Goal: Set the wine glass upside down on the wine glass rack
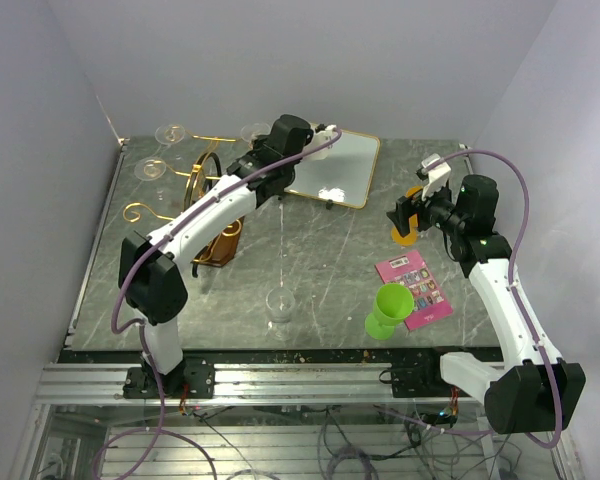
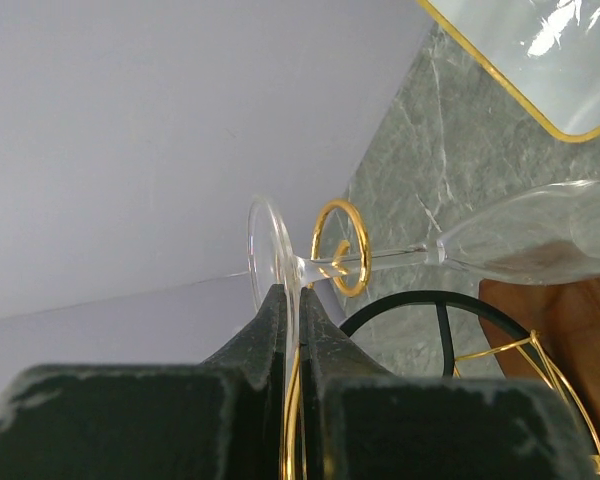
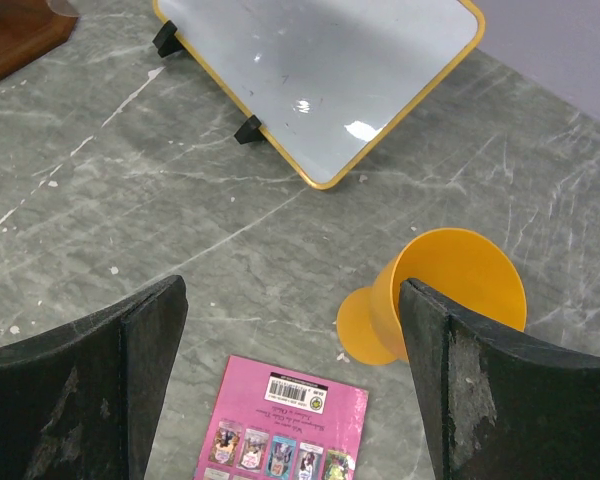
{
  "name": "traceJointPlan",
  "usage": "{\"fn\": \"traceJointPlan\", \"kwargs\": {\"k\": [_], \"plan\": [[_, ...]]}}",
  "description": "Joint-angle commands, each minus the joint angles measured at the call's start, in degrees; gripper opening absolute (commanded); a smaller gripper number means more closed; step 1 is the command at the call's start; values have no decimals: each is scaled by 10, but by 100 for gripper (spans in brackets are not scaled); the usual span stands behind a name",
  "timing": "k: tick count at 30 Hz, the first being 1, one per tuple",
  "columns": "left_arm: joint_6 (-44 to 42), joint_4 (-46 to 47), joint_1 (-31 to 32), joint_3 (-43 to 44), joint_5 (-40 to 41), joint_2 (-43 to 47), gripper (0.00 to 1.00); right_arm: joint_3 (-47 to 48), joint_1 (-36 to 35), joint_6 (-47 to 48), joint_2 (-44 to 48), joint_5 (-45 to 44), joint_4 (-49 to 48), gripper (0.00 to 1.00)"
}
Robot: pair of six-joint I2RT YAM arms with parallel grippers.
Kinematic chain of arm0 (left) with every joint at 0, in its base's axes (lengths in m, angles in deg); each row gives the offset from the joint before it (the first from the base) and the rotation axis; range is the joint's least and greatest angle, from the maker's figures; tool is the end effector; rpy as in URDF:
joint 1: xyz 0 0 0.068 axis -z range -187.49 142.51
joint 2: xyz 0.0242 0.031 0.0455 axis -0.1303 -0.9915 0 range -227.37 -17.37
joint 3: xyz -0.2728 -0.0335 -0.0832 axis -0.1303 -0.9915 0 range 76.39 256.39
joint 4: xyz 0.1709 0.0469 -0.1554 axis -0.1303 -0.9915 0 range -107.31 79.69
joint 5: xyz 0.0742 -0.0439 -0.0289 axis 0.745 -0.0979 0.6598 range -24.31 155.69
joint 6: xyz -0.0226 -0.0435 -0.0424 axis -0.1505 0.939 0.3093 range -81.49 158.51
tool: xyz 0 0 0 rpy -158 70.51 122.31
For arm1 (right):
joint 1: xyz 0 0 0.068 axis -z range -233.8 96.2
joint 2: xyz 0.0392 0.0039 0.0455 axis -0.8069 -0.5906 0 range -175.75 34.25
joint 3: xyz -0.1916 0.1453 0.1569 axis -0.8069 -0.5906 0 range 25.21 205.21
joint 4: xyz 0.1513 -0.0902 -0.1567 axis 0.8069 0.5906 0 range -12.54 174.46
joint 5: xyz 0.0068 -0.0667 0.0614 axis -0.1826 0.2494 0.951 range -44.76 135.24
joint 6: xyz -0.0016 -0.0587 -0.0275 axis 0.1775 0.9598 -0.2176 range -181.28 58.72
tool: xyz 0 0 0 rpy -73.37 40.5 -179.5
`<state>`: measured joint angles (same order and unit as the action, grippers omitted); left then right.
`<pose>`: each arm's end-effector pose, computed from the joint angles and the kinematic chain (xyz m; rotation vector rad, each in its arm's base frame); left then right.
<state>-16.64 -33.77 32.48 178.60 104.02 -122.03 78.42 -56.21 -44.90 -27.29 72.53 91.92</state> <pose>0.3363 -0.2409 0.3842 1.1651 1.6464 0.8420 0.2195 0.0325 0.3404 -0.6157 1.8335 0.3057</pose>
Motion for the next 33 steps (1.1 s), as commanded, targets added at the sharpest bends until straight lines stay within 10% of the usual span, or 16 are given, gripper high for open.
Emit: {"fn": "traceJointPlan", "kwargs": {"k": [1,33], "plan": [[-6,10,7,-6,11,22,7,-5,4,2,5,5,-11,86],[48,-55,-10,25,-4,-26,25,-7,4,5,9,3,-12,87]]}}
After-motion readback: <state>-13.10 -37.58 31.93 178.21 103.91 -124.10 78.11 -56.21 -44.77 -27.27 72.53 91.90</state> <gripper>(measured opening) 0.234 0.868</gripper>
